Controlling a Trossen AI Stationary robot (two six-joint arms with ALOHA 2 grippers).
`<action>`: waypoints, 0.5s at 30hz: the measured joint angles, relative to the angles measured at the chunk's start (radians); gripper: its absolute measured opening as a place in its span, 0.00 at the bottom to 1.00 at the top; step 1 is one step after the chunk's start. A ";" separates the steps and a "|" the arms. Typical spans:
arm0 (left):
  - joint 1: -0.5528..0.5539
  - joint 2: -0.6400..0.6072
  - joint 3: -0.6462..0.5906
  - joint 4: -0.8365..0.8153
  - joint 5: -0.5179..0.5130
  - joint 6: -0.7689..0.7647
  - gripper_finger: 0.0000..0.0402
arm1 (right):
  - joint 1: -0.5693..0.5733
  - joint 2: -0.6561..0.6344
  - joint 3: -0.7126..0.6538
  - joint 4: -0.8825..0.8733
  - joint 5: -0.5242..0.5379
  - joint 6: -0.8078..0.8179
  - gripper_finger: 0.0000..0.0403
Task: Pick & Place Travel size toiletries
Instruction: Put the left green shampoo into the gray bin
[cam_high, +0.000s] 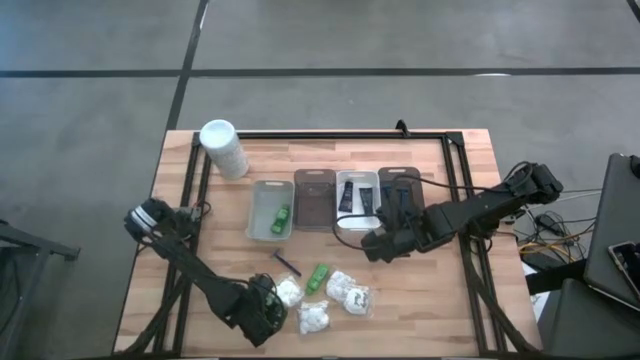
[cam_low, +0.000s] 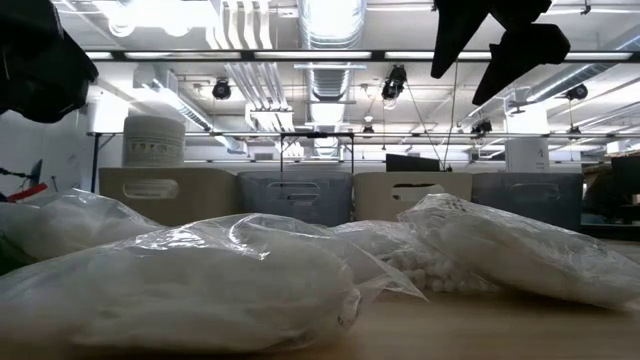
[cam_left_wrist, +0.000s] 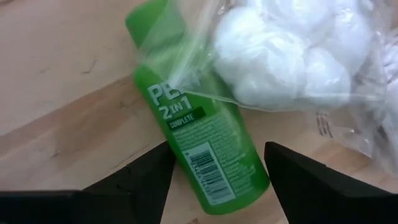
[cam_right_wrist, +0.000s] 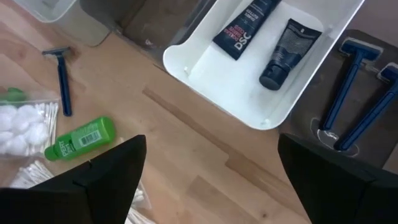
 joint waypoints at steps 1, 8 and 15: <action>0.001 -0.001 -0.001 -0.013 -0.001 0.000 0.63 | 0.002 0.000 0.000 0.000 0.000 0.000 0.89; 0.004 -0.006 -0.005 -0.094 0.015 0.033 0.44 | 0.001 0.000 -0.001 0.000 0.007 -0.006 0.84; -0.002 -0.076 -0.014 -0.170 -0.003 -0.008 0.31 | 0.001 0.000 -0.001 0.000 0.009 -0.007 0.80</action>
